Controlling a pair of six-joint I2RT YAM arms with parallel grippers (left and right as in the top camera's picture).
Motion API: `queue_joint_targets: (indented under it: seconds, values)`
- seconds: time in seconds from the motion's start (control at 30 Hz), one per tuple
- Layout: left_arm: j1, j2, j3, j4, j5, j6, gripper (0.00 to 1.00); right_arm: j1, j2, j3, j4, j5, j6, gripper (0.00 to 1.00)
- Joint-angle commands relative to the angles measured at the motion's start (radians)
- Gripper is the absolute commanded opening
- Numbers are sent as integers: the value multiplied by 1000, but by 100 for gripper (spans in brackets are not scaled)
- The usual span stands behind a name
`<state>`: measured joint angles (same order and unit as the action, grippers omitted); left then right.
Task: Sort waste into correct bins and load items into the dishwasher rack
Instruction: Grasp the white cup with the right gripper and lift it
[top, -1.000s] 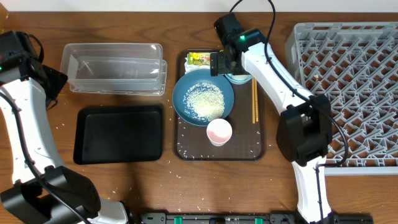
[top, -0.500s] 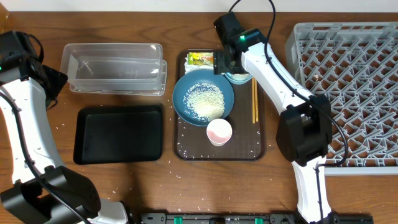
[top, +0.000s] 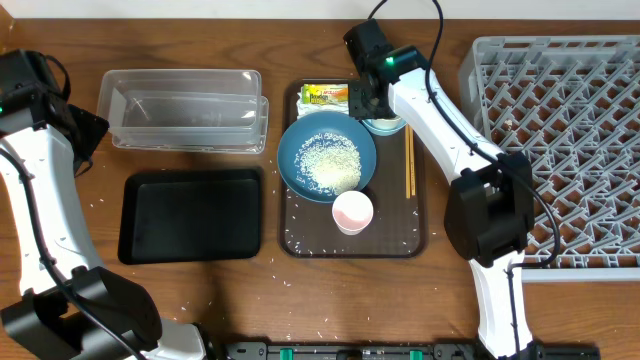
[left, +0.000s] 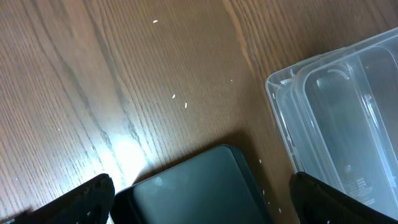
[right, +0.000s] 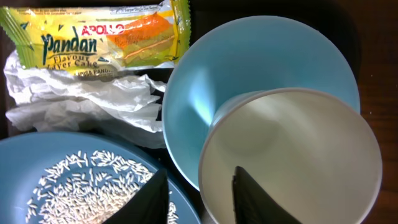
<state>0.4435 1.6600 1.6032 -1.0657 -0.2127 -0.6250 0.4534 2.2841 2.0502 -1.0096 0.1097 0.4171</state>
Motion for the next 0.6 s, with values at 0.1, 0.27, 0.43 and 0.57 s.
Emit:
queue_joint_targets:
  seconds: [0.1,0.27,0.43,0.57]
  values:
    - [3,4,5,0,-8,-5,93,8,9,-11,19,14,6,26]
    - [3,4,5,1,-8,-5,93,8,9,-48,43,14,5,23]
    - [3,4,5,0,-8,-5,93,8,9,-48,40,14,5,18]
    - [3,4,5,0,-8,-5,93,8,8,-48,37,14,5,17]
